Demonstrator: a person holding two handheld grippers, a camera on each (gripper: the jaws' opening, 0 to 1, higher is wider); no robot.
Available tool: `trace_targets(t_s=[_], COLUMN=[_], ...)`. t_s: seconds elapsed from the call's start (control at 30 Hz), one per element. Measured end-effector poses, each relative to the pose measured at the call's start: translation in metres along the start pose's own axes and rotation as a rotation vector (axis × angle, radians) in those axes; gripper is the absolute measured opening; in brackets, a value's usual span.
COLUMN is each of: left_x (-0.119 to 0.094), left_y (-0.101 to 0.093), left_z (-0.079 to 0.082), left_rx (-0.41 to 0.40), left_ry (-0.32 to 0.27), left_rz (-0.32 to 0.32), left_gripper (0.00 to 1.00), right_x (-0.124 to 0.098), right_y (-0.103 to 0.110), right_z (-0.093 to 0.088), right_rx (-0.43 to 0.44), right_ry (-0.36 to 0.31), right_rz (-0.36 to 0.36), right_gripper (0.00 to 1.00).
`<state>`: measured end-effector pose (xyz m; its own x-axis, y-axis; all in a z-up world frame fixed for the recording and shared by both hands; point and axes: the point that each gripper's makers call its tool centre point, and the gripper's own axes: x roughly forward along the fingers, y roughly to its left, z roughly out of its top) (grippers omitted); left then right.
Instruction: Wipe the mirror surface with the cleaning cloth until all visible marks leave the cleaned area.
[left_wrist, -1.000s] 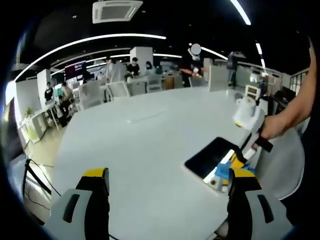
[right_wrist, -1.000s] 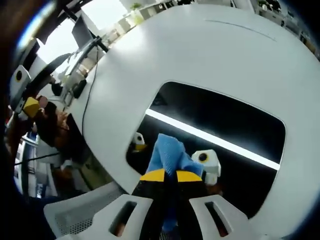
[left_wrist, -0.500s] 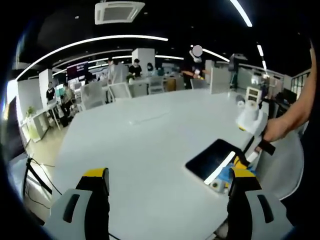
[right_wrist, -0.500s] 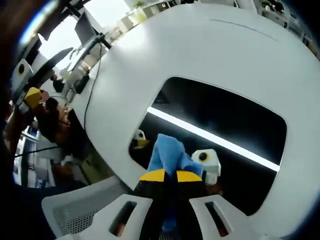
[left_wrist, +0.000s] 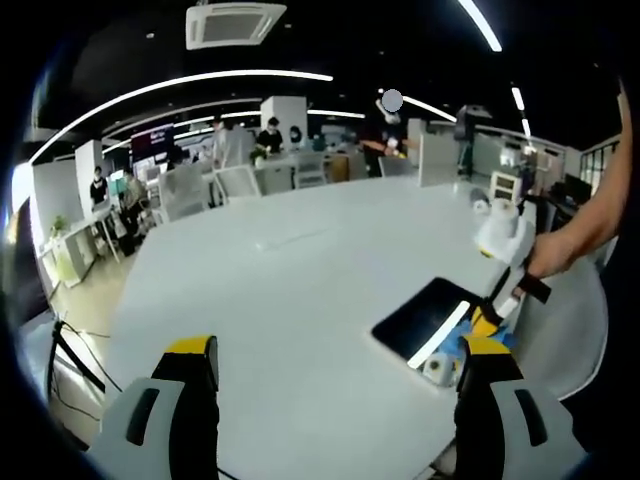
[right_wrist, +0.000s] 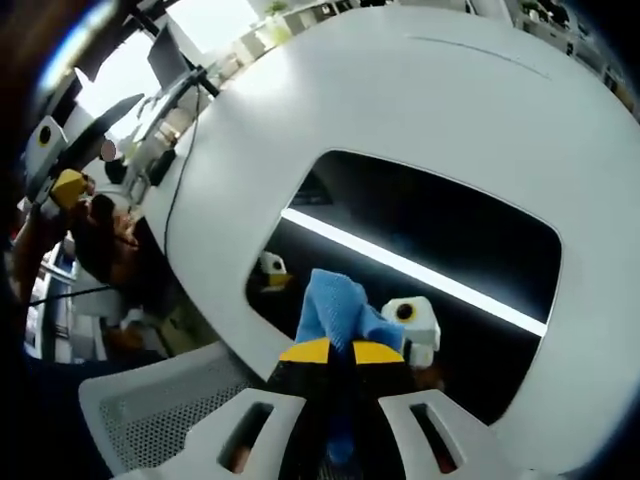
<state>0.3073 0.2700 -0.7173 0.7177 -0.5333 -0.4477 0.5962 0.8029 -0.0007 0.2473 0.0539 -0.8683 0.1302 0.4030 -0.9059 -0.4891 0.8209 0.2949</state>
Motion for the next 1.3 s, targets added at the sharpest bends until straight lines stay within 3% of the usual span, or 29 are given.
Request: trace_targets(t_s=[0.43, 1.3], left_x=[0.001, 0.0], left_y=[0.0, 0.001], left_z=[0.0, -0.006], left_rx=[0.003, -0.011], left_ry=[0.002, 0.004], left_rz=[0.0, 0.005], left_gripper=[0.99, 0.99], right_x=[-0.005, -0.004], right_y=[-0.012, -0.015], right_z=[-0.005, 0.001], right_rx=[0.009, -0.004], right_ry=[0.026, 0.038], right_rz=[-0.012, -0.032], right_gripper=[0.0, 0.0])
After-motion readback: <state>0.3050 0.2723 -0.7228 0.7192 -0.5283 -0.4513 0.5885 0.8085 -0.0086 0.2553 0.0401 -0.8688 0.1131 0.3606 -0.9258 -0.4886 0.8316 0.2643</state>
